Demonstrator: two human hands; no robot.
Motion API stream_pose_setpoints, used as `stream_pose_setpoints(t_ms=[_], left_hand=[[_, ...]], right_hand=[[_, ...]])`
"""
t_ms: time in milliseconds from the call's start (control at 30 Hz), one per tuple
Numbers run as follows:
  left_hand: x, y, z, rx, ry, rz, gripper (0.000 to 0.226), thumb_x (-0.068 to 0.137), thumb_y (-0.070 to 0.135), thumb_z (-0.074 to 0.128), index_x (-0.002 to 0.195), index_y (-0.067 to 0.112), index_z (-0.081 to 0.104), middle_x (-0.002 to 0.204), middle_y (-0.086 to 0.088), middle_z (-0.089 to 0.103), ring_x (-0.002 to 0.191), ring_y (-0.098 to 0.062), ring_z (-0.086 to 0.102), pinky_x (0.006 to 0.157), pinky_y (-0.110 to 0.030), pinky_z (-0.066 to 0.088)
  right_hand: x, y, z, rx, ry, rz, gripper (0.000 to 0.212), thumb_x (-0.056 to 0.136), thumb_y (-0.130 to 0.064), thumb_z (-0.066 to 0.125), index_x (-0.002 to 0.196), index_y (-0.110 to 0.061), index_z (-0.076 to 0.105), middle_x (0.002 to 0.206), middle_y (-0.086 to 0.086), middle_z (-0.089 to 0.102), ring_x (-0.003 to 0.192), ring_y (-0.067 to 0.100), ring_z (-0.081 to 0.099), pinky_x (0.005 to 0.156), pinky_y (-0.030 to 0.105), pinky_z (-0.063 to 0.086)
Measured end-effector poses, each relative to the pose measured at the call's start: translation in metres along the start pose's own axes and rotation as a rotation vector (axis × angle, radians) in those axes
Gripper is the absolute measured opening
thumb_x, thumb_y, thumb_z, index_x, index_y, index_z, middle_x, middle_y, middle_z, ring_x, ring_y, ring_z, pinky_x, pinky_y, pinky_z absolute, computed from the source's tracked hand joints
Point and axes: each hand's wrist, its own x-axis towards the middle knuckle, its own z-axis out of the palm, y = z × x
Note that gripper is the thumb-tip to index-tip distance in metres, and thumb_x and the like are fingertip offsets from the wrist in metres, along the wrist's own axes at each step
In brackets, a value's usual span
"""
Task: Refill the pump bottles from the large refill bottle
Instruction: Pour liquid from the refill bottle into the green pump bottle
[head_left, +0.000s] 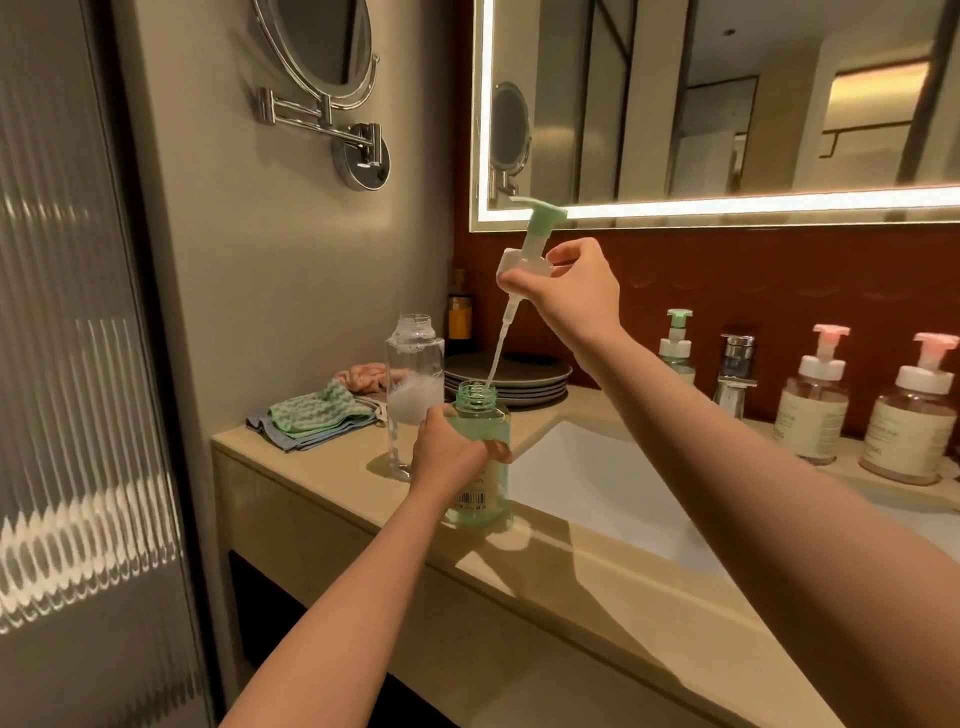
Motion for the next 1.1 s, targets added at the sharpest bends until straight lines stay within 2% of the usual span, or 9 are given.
stream_pose_setpoints(t_ms=[267, 367, 467, 633, 733, 833, 967, 1100], left_hand=[[-0.004, 0.004, -0.003, 0.080, 0.022, 0.037, 0.082, 0.064, 0.030, 0.082, 0.130, 0.015, 0.036, 0.125, -0.006, 0.051, 0.111, -0.024, 0.051, 0.076, -0.030, 0.040], [-0.005, -0.001, -0.006, 0.090, 0.016, 0.082, 0.081, 0.064, 0.033, 0.083, 0.128, 0.015, 0.036, 0.124, -0.005, 0.050, 0.107, -0.021, 0.051, 0.077, -0.030, 0.044], [-0.007, -0.008, -0.012, 0.105, 0.021, 0.142, 0.080, 0.064, 0.036, 0.082, 0.127, 0.016, 0.036, 0.123, -0.004, 0.048, 0.103, -0.017, 0.049, 0.080, -0.031, 0.047], [-0.003, -0.016, -0.023, 0.139, 0.048, 0.162, 0.085, 0.063, 0.038, 0.081, 0.131, 0.015, 0.034, 0.126, -0.005, 0.045, 0.112, -0.022, 0.049, 0.091, -0.042, 0.049], [0.000, -0.017, -0.025, 0.155, 0.072, 0.171, 0.086, 0.063, 0.039, 0.080, 0.131, 0.014, 0.034, 0.129, -0.005, 0.043, 0.114, -0.023, 0.047, 0.092, -0.045, 0.048], [0.001, -0.019, -0.024, 0.163, 0.100, 0.180, 0.085, 0.063, 0.040, 0.079, 0.130, 0.013, 0.034, 0.127, -0.004, 0.043, 0.115, -0.024, 0.046, 0.093, -0.046, 0.047], [0.002, -0.021, -0.021, 0.172, 0.128, 0.199, 0.082, 0.064, 0.042, 0.078, 0.128, 0.015, 0.034, 0.126, -0.003, 0.042, 0.116, -0.022, 0.045, 0.095, -0.044, 0.045], [0.005, -0.022, -0.018, 0.170, 0.143, 0.211, 0.082, 0.065, 0.041, 0.077, 0.130, 0.015, 0.033, 0.127, -0.001, 0.041, 0.118, -0.019, 0.042, 0.095, -0.039, 0.044]], right_hand=[[0.004, -0.011, -0.016, -0.074, 0.069, -0.124, 0.052, 0.076, -0.030, 0.074, 0.116, -0.010, 0.047, 0.097, -0.005, 0.050, 0.086, 0.008, 0.050, 0.056, 0.007, 0.035], [0.003, 0.004, -0.013, -0.149, 0.042, -0.135, 0.053, 0.075, -0.030, 0.075, 0.116, -0.011, 0.047, 0.099, -0.003, 0.052, 0.088, 0.010, 0.052, 0.063, 0.013, 0.040], [0.004, 0.026, -0.004, -0.202, -0.001, -0.085, 0.052, 0.074, -0.029, 0.076, 0.115, -0.013, 0.047, 0.104, -0.001, 0.056, 0.090, 0.013, 0.053, 0.075, 0.026, 0.047], [0.006, 0.065, 0.022, -0.349, -0.160, 0.059, 0.049, 0.073, -0.028, 0.076, 0.111, -0.017, 0.046, 0.108, 0.004, 0.060, 0.095, 0.020, 0.058, 0.087, 0.042, 0.051], [0.004, 0.085, 0.040, -0.483, -0.247, 0.109, 0.044, 0.076, -0.027, 0.070, 0.111, -0.017, 0.045, 0.105, 0.005, 0.061, 0.094, 0.024, 0.058, 0.088, 0.042, 0.047], [0.003, 0.103, 0.056, -0.537, -0.301, 0.139, 0.049, 0.073, -0.022, 0.071, 0.113, -0.014, 0.044, 0.105, 0.006, 0.059, 0.099, 0.027, 0.056, 0.088, 0.041, 0.044], [0.009, 0.126, 0.075, -0.590, -0.346, 0.184, 0.052, 0.070, -0.020, 0.074, 0.109, -0.010, 0.043, 0.104, 0.011, 0.061, 0.103, 0.034, 0.055, 0.091, 0.050, 0.044], [0.019, 0.147, 0.093, -0.641, -0.369, 0.195, 0.048, 0.073, -0.020, 0.071, 0.110, -0.010, 0.043, 0.107, 0.011, 0.060, 0.107, 0.034, 0.054, 0.092, 0.047, 0.043]])
